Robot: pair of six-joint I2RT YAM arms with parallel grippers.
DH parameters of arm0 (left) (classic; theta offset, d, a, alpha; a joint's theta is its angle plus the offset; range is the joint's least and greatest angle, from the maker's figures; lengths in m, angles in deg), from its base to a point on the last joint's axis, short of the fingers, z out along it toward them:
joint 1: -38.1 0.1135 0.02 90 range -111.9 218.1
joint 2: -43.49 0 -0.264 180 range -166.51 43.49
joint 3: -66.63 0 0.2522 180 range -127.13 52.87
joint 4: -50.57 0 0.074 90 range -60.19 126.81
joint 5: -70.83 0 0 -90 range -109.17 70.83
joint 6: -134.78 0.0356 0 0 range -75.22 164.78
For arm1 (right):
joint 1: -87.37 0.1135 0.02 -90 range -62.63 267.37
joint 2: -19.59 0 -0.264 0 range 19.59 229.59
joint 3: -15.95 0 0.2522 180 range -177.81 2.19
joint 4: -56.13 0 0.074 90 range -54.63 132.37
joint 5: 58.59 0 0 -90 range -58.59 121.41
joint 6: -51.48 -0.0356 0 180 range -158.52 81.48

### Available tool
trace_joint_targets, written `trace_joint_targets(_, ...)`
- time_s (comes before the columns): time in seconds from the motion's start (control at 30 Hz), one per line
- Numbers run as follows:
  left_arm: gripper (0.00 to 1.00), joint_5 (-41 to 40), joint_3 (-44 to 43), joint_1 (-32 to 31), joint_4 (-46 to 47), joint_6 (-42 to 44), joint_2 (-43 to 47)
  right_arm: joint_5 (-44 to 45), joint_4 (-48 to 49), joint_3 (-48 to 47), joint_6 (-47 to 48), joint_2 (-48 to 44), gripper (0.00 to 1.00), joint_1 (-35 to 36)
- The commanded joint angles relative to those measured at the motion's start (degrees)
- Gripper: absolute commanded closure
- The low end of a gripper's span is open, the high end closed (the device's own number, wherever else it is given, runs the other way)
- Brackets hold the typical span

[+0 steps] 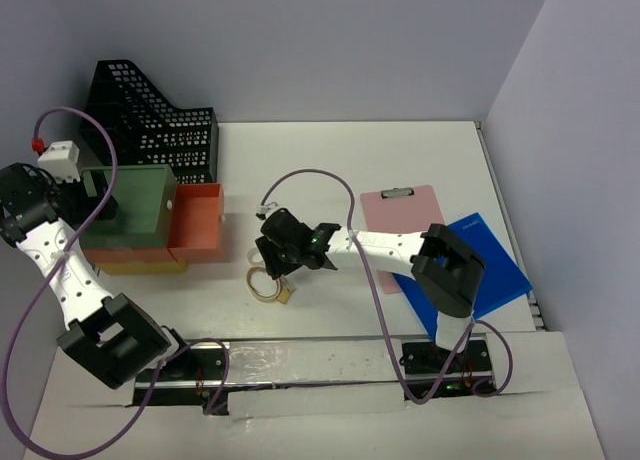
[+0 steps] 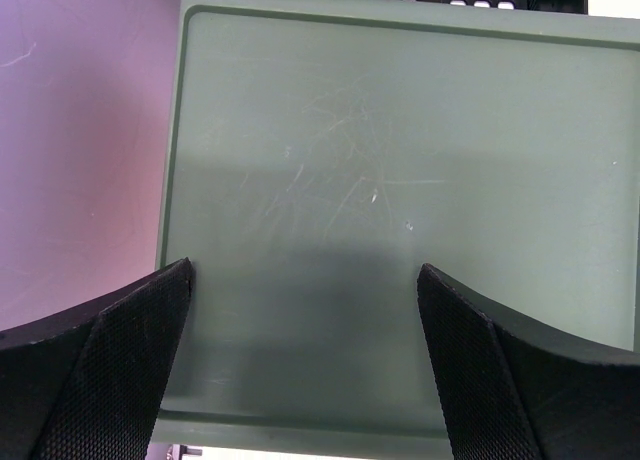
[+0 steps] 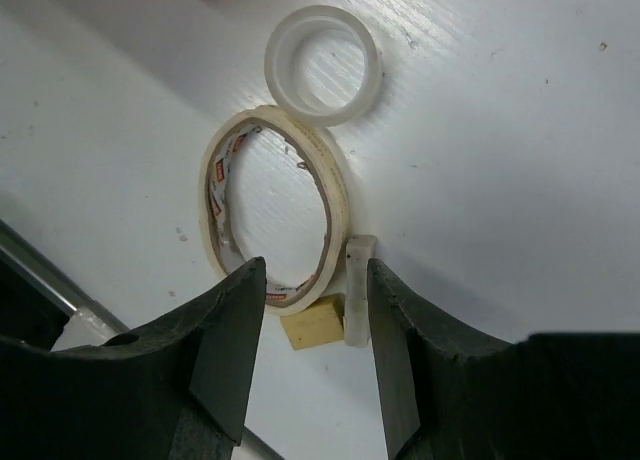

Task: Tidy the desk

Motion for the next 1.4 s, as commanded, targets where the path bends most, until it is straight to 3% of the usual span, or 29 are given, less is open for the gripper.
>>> trace_joint_targets(0.0, 0.01, -0.32, -1.74, 0.14, -2.14, -0.18, 1.91, -0.08, 0.69, -1.63, 1.06, 1.39, 0.49, 0.46)
trace_joint_targets(0.77, 0.01, -0.82, 0.26, 0.14, -2.02, 0.86, 1.88, 1.34, -1.21, -6.19, 1.23, 13.54, 0.66, 1.49)
trace_joint_targets(0.9, 0.01, -0.33, 0.06, 0.14, -2.12, 0.47, 1.59, -0.40, 0.94, -4.77, 0.29, 13.15, 0.80, 1.69)
trace_joint_targets(0.97, 0.01, -0.45, 0.06, 0.19, -2.12, 0.46, 1.53, -0.54, 2.01, -3.86, -0.35, 12.29, 0.95, 1.78)
trace_joint_targets(1.03, 0.01, -0.64, 0.14, 0.16, -2.23, 0.60, 1.67, 0.49, 3.47, -1.56, -0.35, 10.06, 1.00, 1.67)
trace_joint_targets(1.37, 0.01, -0.42, 0.14, 0.14, -1.94, 0.52, 1.55, 0.75, 13.42, 10.55, 13.53, -12.87, 1.00, 1.69)
